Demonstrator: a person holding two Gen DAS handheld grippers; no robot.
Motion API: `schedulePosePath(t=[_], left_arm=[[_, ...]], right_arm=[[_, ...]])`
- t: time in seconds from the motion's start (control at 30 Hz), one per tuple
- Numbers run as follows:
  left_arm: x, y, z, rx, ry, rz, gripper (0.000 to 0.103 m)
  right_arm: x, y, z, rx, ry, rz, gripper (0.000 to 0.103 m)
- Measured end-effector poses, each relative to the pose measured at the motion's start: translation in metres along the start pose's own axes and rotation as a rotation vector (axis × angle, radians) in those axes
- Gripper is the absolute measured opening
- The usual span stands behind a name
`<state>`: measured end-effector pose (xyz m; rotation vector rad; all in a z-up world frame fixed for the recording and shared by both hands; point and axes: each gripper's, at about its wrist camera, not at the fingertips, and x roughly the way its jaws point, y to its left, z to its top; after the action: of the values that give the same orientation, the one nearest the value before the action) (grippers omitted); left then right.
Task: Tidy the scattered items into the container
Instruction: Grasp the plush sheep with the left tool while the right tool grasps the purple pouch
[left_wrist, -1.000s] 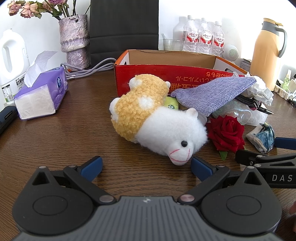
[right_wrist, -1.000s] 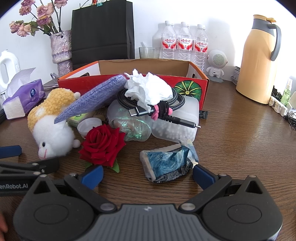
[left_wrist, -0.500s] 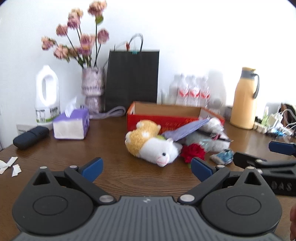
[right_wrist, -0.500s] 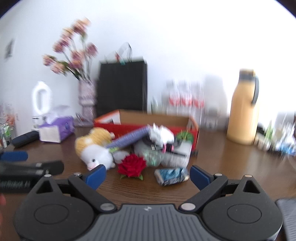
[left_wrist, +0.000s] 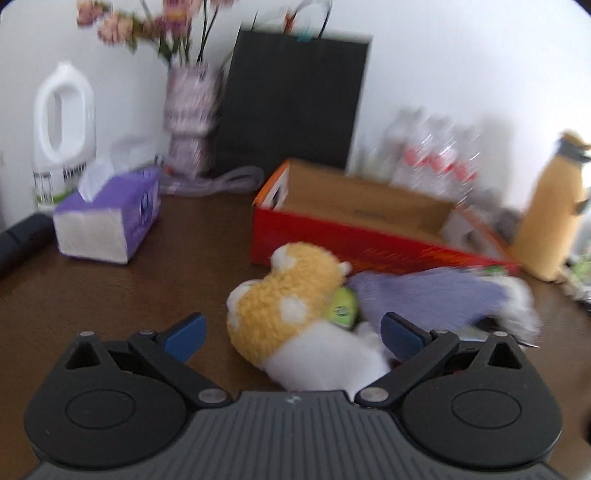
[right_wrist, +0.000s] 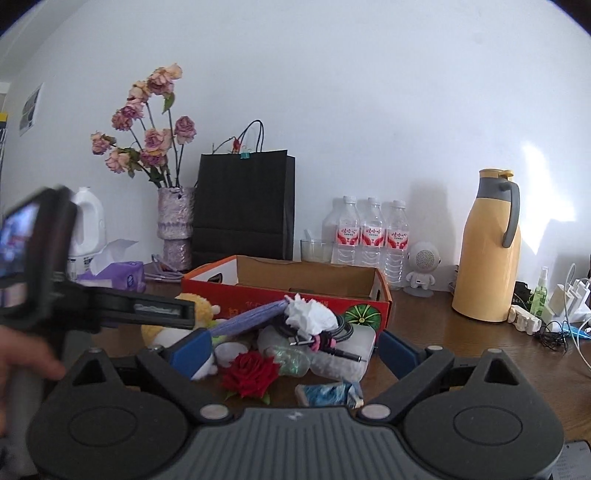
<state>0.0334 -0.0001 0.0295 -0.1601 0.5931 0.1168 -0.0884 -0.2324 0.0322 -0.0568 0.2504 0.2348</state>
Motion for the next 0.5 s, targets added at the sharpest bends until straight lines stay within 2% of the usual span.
schedulePosePath(t=[0.07,0.2,0.27,0.33,0.43,0.47,0.5], left_arm=[[0.011,0.002,0.0,0.025,0.026,0.011,0.099],[-0.004,0.024,-0.007,0.155,0.013,-0.009,0.099],[-0.009,0.038,-0.008,0.188,0.022,0.008,0.099],[-0.011,0.042,-0.006,0.178,0.033,0.004,0.099],[-0.008,0.034,-0.005,0.207,0.021,-0.059,0.099],[-0.004,0.032,-0.005,0.22,0.026,-0.068,0.094],[-0.001,0.03,-0.005,0.224,0.041,-0.078,0.078]], right_arm=[[0.014,-0.001,0.004,-0.008,0.019,0.012,0.097],[0.049,0.007,0.014,-0.07,0.069,0.058,0.095],[0.064,0.01,0.017,-0.076,0.097,0.097,0.091],[0.079,0.013,0.02,-0.064,0.122,0.142,0.083],[0.099,0.016,0.028,-0.053,0.145,0.155,0.073],[0.105,0.015,0.033,-0.048,0.147,0.158,0.071],[0.112,0.015,0.041,-0.047,0.15,0.16,0.07]])
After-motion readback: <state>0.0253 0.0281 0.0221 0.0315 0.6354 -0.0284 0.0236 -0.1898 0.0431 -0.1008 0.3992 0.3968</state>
